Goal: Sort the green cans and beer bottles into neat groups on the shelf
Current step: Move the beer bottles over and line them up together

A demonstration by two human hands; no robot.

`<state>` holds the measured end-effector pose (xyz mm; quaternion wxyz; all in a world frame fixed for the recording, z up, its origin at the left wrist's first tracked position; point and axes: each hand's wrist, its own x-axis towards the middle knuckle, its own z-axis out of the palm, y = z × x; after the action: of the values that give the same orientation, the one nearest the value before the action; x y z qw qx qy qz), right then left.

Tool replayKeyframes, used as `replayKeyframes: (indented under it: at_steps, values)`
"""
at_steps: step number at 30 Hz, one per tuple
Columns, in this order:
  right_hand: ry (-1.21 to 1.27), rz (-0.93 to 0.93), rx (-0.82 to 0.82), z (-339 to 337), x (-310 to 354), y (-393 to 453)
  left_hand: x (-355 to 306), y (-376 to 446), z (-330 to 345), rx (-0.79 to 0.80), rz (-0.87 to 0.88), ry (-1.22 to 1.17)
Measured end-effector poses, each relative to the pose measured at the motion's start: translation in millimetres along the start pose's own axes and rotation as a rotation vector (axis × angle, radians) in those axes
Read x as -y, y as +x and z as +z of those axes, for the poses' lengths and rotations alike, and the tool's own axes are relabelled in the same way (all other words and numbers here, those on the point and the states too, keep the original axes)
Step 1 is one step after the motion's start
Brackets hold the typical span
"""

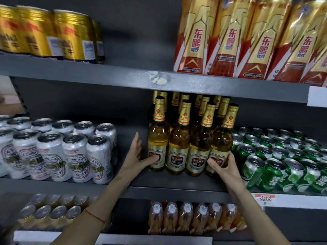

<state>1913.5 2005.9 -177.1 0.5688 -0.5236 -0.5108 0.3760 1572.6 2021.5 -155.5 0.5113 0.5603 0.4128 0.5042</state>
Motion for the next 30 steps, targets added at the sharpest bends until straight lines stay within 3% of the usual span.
replayKeyframes:
  at_steps: [17, 30]
  values:
    - [-0.077, -0.073, -0.049, 5.6, 17.7, -23.5, 4.6, -1.0, -8.5, 0.061, -0.004, -0.006]
    - [0.021, -0.051, -0.015, -16.6, 16.9, 18.3, 5.6, 44.7, 2.5, -0.103, 0.03, -0.056]
